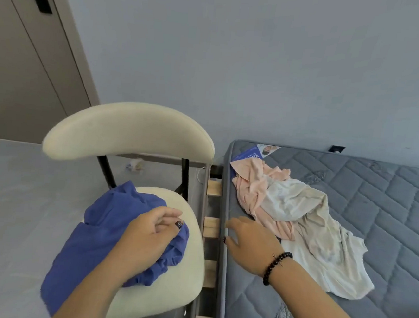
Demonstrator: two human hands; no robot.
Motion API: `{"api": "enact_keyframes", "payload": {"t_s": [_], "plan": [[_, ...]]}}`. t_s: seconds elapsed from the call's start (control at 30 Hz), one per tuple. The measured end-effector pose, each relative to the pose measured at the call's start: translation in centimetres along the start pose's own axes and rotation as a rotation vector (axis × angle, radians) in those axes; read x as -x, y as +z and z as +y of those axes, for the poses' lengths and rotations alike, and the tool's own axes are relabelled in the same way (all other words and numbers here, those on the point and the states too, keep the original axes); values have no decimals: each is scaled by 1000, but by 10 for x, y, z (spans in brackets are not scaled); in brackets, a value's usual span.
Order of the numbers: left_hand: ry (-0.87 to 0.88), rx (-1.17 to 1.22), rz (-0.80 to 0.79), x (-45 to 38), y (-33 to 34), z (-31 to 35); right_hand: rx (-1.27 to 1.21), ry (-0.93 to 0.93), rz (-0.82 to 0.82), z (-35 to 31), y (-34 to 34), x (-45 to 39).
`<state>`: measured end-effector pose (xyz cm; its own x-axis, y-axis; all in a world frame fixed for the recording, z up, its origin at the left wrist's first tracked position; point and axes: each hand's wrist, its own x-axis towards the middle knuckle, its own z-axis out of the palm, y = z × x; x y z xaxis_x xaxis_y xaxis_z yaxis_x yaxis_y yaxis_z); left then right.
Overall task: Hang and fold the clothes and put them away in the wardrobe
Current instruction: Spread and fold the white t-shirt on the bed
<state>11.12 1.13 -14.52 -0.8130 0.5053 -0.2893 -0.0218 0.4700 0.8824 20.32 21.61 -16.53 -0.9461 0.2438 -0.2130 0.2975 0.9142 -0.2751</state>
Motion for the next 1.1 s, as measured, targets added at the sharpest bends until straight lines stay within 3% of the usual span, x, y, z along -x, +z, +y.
{"api": "enact_keyframes", "payload": {"t_s": [0.13, 0.33, 0.57, 0.87, 0.97, 1.1], "plan": [[107, -35, 47, -12, 51, -25, 36, -30, 54, 44, 44, 5], [239, -147, 88, 33, 151, -43, 42, -101, 81, 115, 89, 36], [245, -183, 57, 66, 241, -31, 13, 20, 34, 213, 112, 87], [263, -186, -8, 59, 296, -21, 69, 277, -118, 320, 162, 84], [252, -203, -27, 50, 300, -25, 58, 339, -84, 341, 178, 77], [218, -198, -57, 38, 306, -32, 170, 347, 79, 353, 187, 69]]}}
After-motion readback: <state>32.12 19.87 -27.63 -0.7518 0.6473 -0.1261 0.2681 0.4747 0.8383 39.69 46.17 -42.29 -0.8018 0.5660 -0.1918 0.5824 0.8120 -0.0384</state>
